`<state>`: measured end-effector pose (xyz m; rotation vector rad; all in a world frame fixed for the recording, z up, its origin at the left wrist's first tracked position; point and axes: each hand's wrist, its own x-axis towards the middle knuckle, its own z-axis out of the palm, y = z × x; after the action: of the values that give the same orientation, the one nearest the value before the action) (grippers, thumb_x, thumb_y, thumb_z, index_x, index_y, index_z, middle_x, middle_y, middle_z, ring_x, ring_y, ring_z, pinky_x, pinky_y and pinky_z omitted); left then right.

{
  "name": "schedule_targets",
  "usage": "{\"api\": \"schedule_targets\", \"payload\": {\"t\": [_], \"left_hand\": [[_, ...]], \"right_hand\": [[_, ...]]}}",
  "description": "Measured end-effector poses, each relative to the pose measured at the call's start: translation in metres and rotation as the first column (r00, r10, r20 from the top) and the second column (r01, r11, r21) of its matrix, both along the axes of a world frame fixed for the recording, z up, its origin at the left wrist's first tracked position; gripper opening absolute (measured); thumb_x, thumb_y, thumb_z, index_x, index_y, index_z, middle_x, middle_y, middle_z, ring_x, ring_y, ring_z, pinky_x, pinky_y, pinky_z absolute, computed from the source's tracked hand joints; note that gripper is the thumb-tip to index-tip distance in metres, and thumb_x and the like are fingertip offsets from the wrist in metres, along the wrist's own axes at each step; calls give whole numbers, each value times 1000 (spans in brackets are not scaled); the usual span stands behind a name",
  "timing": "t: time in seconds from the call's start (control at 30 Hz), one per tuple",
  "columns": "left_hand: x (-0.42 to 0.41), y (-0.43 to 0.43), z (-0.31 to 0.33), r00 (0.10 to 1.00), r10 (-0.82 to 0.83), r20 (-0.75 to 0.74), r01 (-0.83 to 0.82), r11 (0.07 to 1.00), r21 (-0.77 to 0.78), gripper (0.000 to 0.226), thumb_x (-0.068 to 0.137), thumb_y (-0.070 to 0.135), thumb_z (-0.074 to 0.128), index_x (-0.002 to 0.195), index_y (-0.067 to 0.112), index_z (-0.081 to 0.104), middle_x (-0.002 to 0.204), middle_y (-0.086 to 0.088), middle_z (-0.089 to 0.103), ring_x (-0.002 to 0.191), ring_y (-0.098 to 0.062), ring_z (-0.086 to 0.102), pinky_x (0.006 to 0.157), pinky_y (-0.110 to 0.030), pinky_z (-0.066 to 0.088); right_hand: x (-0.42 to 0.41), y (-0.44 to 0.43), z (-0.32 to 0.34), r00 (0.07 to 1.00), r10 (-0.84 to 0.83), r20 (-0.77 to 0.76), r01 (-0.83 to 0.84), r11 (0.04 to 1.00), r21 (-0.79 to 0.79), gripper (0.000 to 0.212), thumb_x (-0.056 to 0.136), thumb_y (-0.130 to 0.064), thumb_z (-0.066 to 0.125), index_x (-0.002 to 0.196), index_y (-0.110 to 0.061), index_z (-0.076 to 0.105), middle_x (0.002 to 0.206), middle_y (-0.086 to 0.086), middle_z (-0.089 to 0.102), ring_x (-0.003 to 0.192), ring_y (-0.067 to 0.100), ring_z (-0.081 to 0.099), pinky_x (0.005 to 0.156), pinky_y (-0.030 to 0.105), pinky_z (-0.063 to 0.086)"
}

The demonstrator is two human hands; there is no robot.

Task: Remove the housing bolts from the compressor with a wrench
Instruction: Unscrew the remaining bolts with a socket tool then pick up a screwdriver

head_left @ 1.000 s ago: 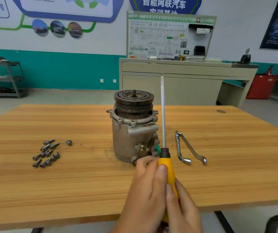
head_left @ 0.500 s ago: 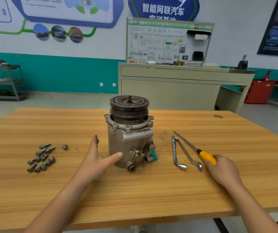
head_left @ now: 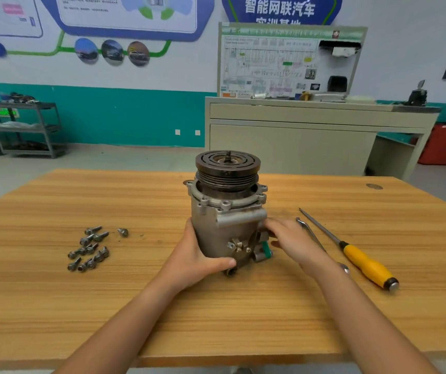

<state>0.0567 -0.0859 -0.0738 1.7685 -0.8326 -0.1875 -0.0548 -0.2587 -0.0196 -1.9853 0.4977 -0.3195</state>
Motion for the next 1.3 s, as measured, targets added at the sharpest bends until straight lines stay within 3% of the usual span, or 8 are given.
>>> {"api": "schedule_targets", "payload": {"t": [0.23,0.4,0.57,0.73,0.83,0.97,1.13,1.3], "left_hand": [[2,4,-3,986,108,128,-110,994,7,92,60,34,85,136,31,35,124,19,51,116,-2,49,90,-19,41],[9,8,-2,992,28,121,-31,999,15,85,62,30,86,129,41,34,121,21,53,112,3,50,86,-5,39],[9,6,4,990,-94,103,91,995,33,87,53,45,81,125,48,32,121,33,46,114,13,46,90,-3,37],[11,-5,4,979,-180,96,170,980,102,85,62,27,85,128,42,34,129,23,48,118,7,47,89,-3,36],[22,11,31,974,-204,95,175,951,254,84,65,42,78,137,29,37,127,21,47,117,2,49,84,-1,36],[33,28,82,992,58,110,-42,989,-139,78,63,54,70,133,35,43,117,28,57,108,13,52,95,-22,39],[22,-17,108,985,-83,148,83,997,6,118,56,54,80,149,34,9,145,5,40,132,-8,35,99,-23,31],[27,-37,107,979,-162,123,162,987,6,117,54,49,80,149,31,13,144,2,39,125,-9,41,104,-27,39]], "right_hand": [[4,10,-6,990,-65,125,36,975,221,28,98,-22,37,85,-18,62,83,-3,64,62,2,60,50,12,49],[-6,18,-8,984,-89,155,51,971,233,28,96,-18,37,83,-25,61,84,-4,64,74,7,60,64,19,48],[-24,23,-13,970,-139,202,69,945,320,22,92,-18,43,85,-17,63,77,2,62,49,-4,58,42,13,44],[-35,13,-1,986,-127,107,102,972,210,27,88,-48,45,85,-30,65,92,-8,67,86,5,60,70,24,43],[-43,-4,17,987,-134,92,135,991,-3,80,61,-74,45,124,-27,55,125,-8,55,110,8,50,88,27,37],[-30,-13,48,978,-7,209,45,983,-178,122,42,-79,57,146,-27,19,142,-14,37,121,2,37,92,25,32],[14,-12,66,940,276,201,-231,948,-221,98,47,-49,78,134,-25,37,124,-15,53,114,2,50,92,19,44],[23,-19,56,904,258,340,-206,962,-181,91,38,-48,82,121,-28,50,113,-14,62,106,1,57,84,18,47]]}}
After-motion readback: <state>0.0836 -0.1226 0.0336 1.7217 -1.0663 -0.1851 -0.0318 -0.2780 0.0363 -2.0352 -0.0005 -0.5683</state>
